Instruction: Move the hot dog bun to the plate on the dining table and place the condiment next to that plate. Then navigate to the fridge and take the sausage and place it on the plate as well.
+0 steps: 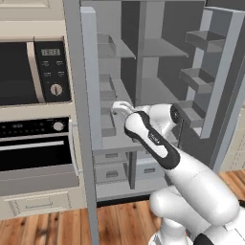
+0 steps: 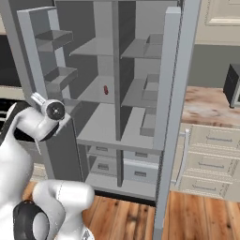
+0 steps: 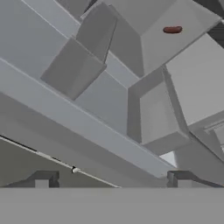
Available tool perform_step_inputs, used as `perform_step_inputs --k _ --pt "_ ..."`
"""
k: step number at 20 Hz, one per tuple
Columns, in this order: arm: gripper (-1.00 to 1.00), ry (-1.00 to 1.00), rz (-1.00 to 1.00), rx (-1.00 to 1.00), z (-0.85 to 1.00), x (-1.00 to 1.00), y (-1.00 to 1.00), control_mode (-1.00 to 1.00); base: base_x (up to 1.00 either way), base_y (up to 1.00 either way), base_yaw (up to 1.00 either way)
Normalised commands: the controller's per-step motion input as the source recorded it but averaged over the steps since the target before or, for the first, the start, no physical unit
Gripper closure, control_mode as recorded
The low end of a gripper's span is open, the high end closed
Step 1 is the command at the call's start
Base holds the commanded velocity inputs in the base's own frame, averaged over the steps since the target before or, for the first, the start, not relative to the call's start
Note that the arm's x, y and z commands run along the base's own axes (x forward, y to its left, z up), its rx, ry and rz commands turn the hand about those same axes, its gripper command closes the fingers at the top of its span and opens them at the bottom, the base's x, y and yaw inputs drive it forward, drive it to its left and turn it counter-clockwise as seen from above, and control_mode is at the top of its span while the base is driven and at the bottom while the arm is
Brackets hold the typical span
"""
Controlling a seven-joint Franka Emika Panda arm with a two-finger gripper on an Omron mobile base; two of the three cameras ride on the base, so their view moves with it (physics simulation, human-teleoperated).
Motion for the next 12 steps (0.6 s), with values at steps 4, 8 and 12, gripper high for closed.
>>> perform_step_inputs --k 4,8,12 --pt "-1.00 0.20 -0.11 -0.33 0.55 -0.34 -0.73 -1.00 0.00 0.00 0.00" --pt "-1.00 0.21 -0.09 -0.34 0.35 -0.46 -0.66 -1.00 0.00 0.00 0.00" --pt "-1.00 0.00 0.00 -0.37 0.08 -0.72 -0.59 -1.00 0.00 0.00 0.00"
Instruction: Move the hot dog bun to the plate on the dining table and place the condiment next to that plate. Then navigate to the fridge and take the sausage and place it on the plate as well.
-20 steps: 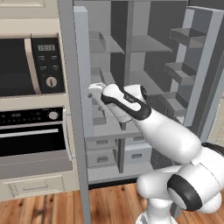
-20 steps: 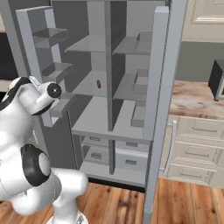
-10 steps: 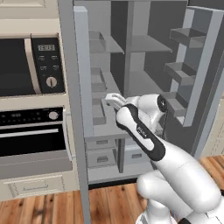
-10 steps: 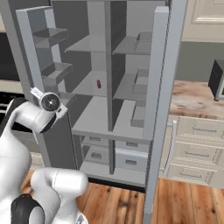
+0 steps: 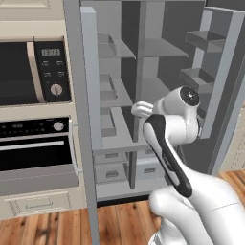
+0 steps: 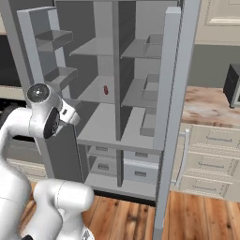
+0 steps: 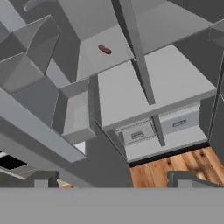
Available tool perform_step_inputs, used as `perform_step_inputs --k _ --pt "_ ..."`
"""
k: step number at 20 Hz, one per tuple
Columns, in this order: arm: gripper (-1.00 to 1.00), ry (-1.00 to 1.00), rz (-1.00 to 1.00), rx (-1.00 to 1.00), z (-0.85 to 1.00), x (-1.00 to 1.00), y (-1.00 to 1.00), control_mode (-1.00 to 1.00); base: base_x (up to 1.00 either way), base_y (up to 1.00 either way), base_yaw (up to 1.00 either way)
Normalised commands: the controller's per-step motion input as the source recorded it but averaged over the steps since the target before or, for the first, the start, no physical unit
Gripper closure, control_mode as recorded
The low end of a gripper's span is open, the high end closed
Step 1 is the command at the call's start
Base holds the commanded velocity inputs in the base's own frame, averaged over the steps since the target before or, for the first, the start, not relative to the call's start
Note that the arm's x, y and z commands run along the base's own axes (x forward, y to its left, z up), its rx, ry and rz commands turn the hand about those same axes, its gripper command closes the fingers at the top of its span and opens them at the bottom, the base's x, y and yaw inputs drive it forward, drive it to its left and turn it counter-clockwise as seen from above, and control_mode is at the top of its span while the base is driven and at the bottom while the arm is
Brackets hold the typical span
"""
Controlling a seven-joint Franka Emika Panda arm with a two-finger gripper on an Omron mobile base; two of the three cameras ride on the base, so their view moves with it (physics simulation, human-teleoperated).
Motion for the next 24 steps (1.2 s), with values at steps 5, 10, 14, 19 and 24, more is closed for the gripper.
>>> perform_step_inputs --k 5,10,14,19,24 --pt "-1.00 0.00 0.00 -0.35 0.02 -0.65 -0.50 -1.00 0.00 0.00 0.00" --pt "-1.00 0.00 0.00 -0.28 0.00 -0.86 -0.36 -1.00 0.00 0.00 0.00" --pt "-1.00 0.00 0.00 -0.03 -0.02 -0.91 -0.04 -1.00 0.00 0.00 0.00" --pt "-1.00 0.00 0.00 0.00 -0.18 -0.78 -0.02 -1.00 0.00 0.00 0.00" --pt "-1.00 0.00 0.00 0.00 -0.02 -0.10 0.00 -1.00 0.00 0.00 0.00"
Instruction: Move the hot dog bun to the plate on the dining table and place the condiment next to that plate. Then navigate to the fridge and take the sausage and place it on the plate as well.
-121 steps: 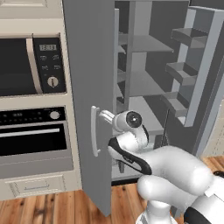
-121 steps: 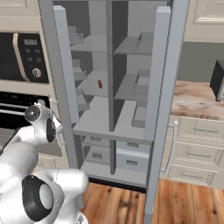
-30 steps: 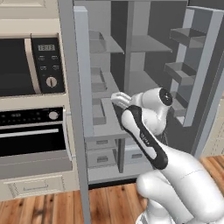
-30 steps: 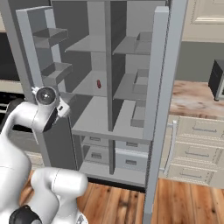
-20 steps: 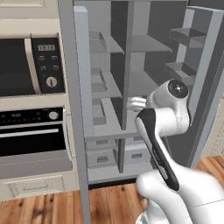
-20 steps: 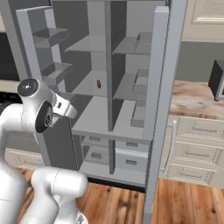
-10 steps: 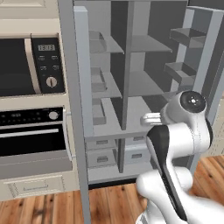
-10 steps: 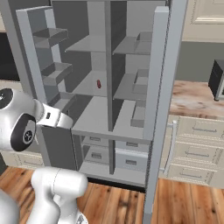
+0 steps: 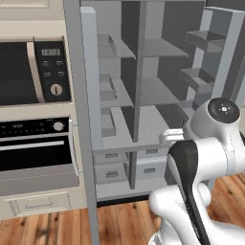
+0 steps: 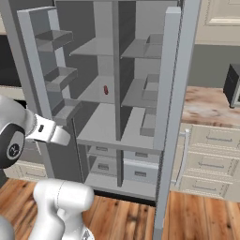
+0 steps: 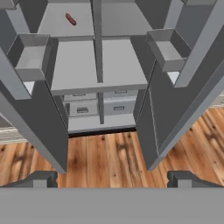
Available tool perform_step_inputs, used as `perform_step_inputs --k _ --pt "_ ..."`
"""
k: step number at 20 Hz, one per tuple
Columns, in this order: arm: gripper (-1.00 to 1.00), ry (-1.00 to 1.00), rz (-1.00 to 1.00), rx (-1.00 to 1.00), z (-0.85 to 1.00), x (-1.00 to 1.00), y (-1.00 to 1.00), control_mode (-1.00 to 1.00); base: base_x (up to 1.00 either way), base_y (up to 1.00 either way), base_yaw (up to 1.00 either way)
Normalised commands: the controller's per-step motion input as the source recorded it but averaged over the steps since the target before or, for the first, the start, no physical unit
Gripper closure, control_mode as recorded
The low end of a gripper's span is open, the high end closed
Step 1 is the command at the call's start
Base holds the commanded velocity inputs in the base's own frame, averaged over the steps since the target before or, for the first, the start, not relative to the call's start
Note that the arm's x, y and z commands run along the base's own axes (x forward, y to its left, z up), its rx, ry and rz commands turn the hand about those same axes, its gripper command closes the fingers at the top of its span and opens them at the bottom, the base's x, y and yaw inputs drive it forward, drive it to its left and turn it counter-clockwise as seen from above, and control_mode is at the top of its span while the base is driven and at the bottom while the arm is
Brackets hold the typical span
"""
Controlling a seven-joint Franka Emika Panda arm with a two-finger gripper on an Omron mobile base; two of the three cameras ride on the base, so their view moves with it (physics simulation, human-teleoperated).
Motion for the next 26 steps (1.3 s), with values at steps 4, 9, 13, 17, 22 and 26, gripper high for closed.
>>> perform_step_inputs --k 4,9,13,17,22,26 --pt "-1.00 0.00 0.00 0.00 0.00 0.00 0.00 -1.00 0.00 0.00 0.00" --pt "-1.00 0.00 0.00 0.00 0.00 0.01 0.00 1.00 0.32 0.04 -0.01" --pt "-1.00 0.00 0.00 0.00 0.00 0.00 0.00 1.00 0.83 0.10 -0.03" --pt "-1.00 0.00 0.00 0.00 0.00 0.00 0.00 1.00 0.85 0.00 0.00" --pt "-1.00 0.00 0.00 0.00 0.00 0.00 0.00 1.00 0.64 -0.12 0.00" --pt "-1.00 0.00 0.00 0.00 0.00 0.00 0.00 1.00 0.45 -0.31 0.02"
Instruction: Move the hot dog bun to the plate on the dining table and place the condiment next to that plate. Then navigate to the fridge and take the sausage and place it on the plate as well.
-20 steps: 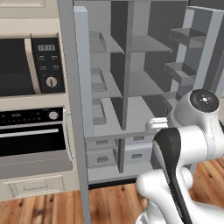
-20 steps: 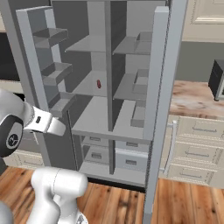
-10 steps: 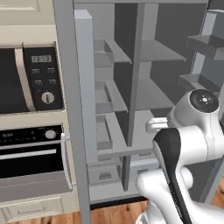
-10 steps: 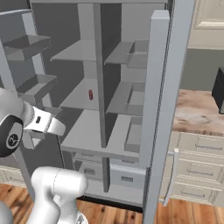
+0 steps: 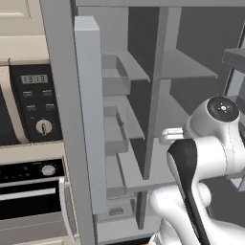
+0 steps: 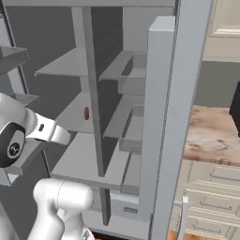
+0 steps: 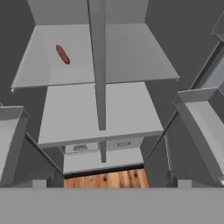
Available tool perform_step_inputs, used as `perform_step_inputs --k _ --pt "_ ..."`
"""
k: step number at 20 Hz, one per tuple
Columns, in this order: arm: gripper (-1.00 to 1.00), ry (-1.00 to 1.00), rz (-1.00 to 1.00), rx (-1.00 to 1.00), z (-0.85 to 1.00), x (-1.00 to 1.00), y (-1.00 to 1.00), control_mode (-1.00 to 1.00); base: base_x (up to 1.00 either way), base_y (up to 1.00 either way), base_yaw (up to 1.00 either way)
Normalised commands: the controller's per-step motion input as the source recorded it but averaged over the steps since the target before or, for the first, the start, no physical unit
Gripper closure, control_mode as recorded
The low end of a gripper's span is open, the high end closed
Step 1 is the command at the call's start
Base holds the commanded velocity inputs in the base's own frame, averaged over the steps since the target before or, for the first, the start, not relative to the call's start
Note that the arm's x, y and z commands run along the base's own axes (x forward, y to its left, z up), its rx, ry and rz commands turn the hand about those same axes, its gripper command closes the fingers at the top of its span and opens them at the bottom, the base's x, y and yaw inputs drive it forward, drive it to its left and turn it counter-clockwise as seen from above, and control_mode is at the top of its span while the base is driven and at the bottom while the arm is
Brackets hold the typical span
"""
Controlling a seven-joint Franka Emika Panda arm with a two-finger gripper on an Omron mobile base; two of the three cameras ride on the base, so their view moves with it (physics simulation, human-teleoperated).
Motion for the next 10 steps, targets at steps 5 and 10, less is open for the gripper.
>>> perform_step_inputs --k 5,10 --pt "-1.00 0.00 0.00 0.00 0.00 0.00 0.00 1.00 0.65 -0.01 0.05" --pt "-1.00 0.00 0.00 0.00 0.00 0.00 0.00 1.00 0.61 0.00 0.20"
